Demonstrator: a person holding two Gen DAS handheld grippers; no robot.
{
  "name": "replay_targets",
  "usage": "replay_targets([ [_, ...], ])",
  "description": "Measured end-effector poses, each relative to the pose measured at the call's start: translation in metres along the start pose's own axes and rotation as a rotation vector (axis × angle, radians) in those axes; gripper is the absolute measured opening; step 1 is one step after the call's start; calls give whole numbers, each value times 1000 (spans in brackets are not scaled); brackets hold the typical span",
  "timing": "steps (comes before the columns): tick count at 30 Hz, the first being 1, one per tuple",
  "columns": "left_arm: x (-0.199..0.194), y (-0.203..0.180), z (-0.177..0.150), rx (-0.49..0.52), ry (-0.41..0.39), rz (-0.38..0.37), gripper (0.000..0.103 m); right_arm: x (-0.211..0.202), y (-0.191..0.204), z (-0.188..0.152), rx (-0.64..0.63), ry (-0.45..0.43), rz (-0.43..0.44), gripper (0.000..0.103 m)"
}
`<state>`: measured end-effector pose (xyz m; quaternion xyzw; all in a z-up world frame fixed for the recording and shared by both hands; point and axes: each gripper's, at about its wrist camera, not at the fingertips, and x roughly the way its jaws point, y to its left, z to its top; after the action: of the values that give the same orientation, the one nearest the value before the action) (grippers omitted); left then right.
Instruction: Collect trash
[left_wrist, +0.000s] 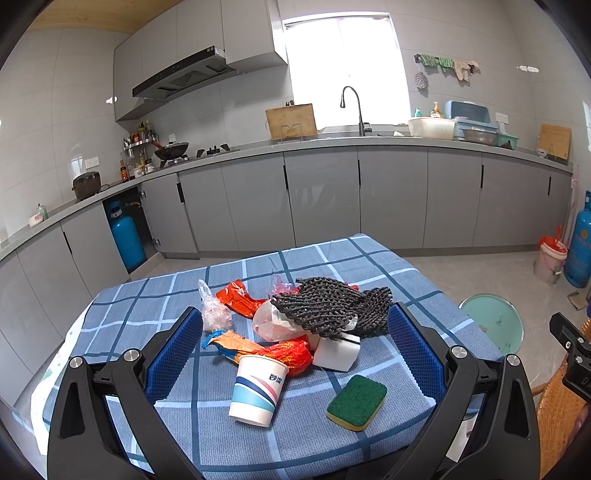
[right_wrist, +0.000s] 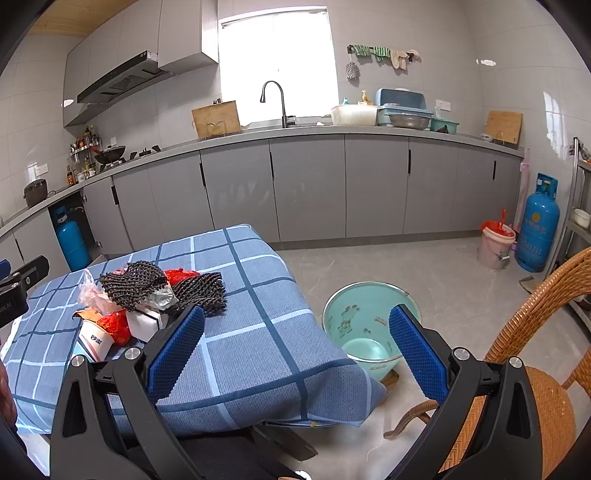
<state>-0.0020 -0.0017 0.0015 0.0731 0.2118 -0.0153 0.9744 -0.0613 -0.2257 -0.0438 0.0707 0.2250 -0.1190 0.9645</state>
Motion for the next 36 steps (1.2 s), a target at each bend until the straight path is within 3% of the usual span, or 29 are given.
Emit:
replay_targets([
  [7, 19, 11, -15, -5, 19, 13, 99, 9, 2, -2, -8, 10, 9, 98],
  [11, 33, 35, -21, -22, 46, 73, 99, 22, 7, -2, -13, 26, 44, 98],
  [15, 49, 71, -44, -51, 114, 161, 99, 39, 28, -7, -71, 44, 107, 98],
  [20, 63, 101, -80, -93, 228, 219, 99, 59, 73, -17, -191, 72, 204, 98],
  [24, 73, 105, -98, -115, 292, 202, 99, 72, 109, -23, -282, 85, 282, 98],
  [30, 93, 88, -97, -87, 301, 133, 99, 94, 141, -37, -346, 159, 367, 98],
  [36, 120, 73, -102, -57, 339, 87, 99, 112, 153, -54, -407, 226, 375, 98],
])
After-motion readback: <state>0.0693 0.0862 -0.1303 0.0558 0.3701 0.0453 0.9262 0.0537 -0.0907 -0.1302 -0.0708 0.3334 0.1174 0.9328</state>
